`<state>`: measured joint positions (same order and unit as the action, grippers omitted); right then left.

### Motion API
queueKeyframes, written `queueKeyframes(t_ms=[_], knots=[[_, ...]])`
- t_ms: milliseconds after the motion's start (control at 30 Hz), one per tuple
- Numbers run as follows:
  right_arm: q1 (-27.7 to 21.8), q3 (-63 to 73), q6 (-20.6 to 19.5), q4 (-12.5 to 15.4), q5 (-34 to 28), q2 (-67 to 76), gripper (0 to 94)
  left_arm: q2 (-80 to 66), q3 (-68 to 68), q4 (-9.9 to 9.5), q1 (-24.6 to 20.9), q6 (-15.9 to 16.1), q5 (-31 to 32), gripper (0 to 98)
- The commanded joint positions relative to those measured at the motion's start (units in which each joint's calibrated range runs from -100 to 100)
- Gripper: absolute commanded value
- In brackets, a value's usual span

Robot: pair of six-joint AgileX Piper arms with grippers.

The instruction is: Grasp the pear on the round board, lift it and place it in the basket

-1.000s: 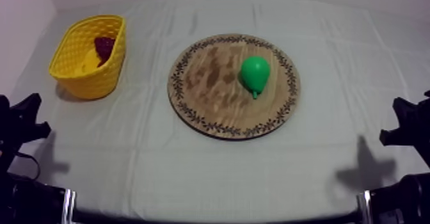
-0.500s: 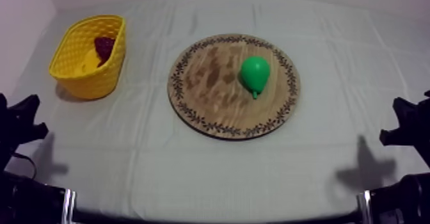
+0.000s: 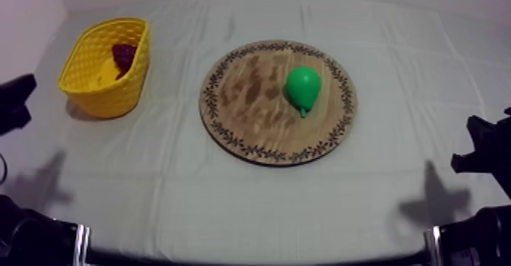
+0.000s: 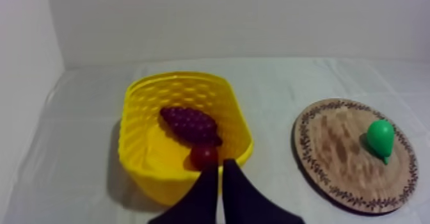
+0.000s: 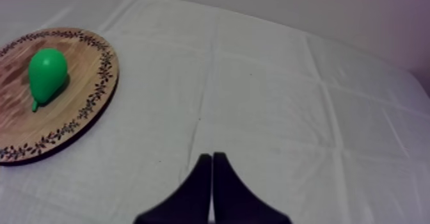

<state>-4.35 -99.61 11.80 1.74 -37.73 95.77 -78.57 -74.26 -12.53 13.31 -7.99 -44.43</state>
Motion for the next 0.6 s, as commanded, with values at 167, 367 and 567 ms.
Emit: queueKeyframes(t_ms=[167,367,567], knots=[[-0.02,-0.05,0.0,-0.01,-0.02,-0.01,0.5,22.38,19.8,0.31,5.44,0.39,0.13,0.0],[-0.02,-0.05,0.0,-0.01,-0.02,-0.01,0.5,33.52,32.17,1.18,9.71,1.62,-2.9,0.0],[-0.02,-0.05,0.0,-0.01,-0.02,-0.01,0.5,45.34,43.24,1.14,13.29,1.89,-5.71,0.0]])
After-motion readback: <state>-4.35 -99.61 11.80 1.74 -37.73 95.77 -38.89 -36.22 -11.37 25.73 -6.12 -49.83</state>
